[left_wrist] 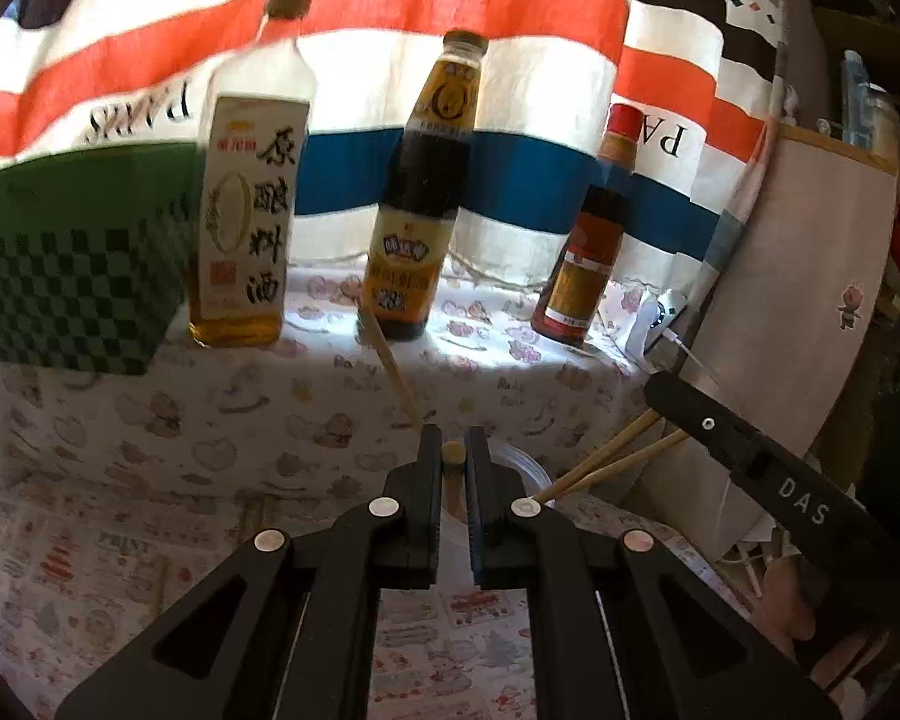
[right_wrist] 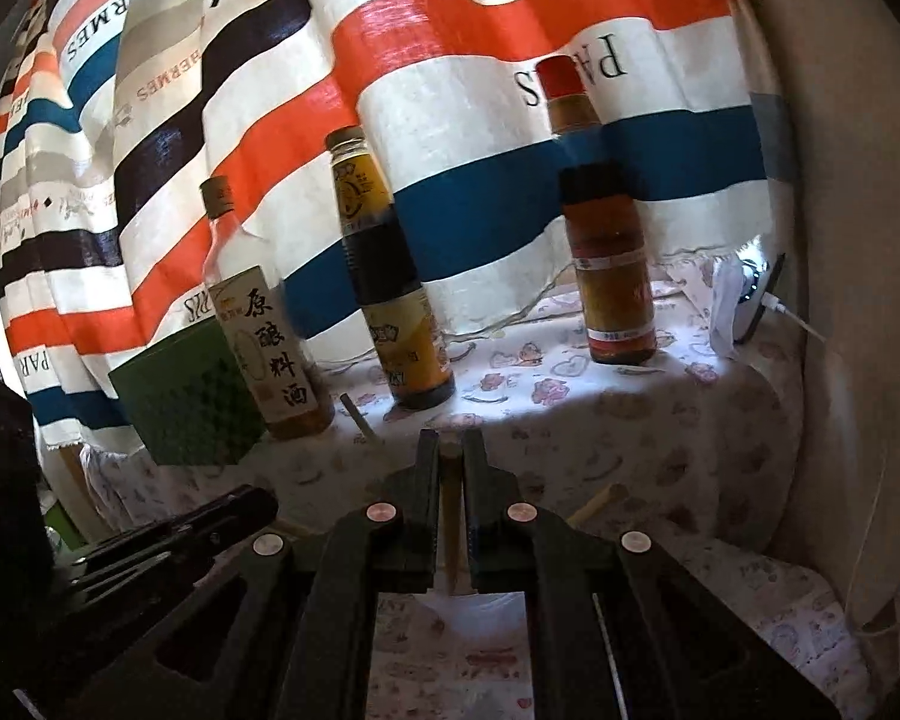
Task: Organize utensils
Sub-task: 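Raise both chopsticks upright and carry them toward the white cup, then lower both chopsticks into the white cup and open both tools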
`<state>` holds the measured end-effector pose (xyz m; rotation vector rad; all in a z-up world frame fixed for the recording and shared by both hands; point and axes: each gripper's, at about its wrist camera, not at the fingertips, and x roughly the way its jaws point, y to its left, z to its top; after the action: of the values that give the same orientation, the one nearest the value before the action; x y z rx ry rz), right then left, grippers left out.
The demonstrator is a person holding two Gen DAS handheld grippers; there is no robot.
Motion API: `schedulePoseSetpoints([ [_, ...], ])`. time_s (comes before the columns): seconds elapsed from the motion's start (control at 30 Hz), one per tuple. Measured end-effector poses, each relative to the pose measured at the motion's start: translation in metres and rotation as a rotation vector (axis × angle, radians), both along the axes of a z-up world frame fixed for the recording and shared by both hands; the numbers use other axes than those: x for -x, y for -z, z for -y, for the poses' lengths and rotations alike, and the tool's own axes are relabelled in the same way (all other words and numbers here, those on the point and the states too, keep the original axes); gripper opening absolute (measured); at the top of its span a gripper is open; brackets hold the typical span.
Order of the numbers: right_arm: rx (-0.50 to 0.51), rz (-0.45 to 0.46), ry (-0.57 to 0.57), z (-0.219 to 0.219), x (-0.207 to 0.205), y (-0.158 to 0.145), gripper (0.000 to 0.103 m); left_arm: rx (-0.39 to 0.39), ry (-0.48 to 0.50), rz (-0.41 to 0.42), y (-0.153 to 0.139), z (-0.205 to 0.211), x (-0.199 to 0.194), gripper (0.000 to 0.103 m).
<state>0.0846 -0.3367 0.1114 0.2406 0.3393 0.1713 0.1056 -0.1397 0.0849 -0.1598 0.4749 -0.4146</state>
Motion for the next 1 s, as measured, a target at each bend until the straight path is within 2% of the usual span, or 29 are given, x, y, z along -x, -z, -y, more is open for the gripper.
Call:
schedulePoseSetpoints([
  [0.17,-0.052,0.0,0.033,0.012,0.0,0.006,0.008,0.026,0.008,-0.01,0.003,-0.007,-0.004,0.006],
  [0.3,-0.056,-0.014,0.049,0.016,0.0,0.007,0.008,0.044,0.079,0.002,-0.005,-0.011,0.004,0.006],
  [0.37,-0.062,-0.027,0.031,0.017,0.0,0.006,0.008,-0.01,0.039,0.067,-0.018,-0.013,0.019,0.014],
  [0.4,-0.063,-0.028,0.019,0.017,0.002,0.003,0.008,-0.028,0.031,0.087,-0.023,-0.014,0.026,0.022],
  [0.5,-0.031,-0.006,0.031,0.012,0.009,-0.005,0.009,-0.057,-0.021,0.155,-0.039,-0.021,0.046,0.033],
  [0.57,-0.012,0.001,0.025,0.008,0.015,-0.01,0.022,-0.071,-0.061,0.188,-0.047,-0.027,0.06,0.042],
  [0.63,-0.001,0.021,0.015,0.003,0.026,-0.015,0.048,-0.079,-0.104,0.205,-0.052,-0.034,0.071,0.049],
  [0.7,0.015,0.066,0.017,-0.002,0.042,-0.02,0.057,-0.089,-0.139,0.224,-0.054,-0.04,0.081,0.055],
  [0.8,0.028,0.114,-0.01,-0.013,0.064,-0.026,0.065,-0.095,-0.185,0.251,-0.053,-0.05,0.095,0.066],
  [0.93,0.027,0.127,-0.058,-0.029,0.083,-0.027,0.075,-0.077,-0.234,0.287,-0.048,-0.069,0.114,0.09],
  [1.0,0.019,0.13,-0.065,-0.034,0.091,-0.024,0.08,-0.074,-0.237,0.302,-0.045,-0.077,0.122,0.098],
])
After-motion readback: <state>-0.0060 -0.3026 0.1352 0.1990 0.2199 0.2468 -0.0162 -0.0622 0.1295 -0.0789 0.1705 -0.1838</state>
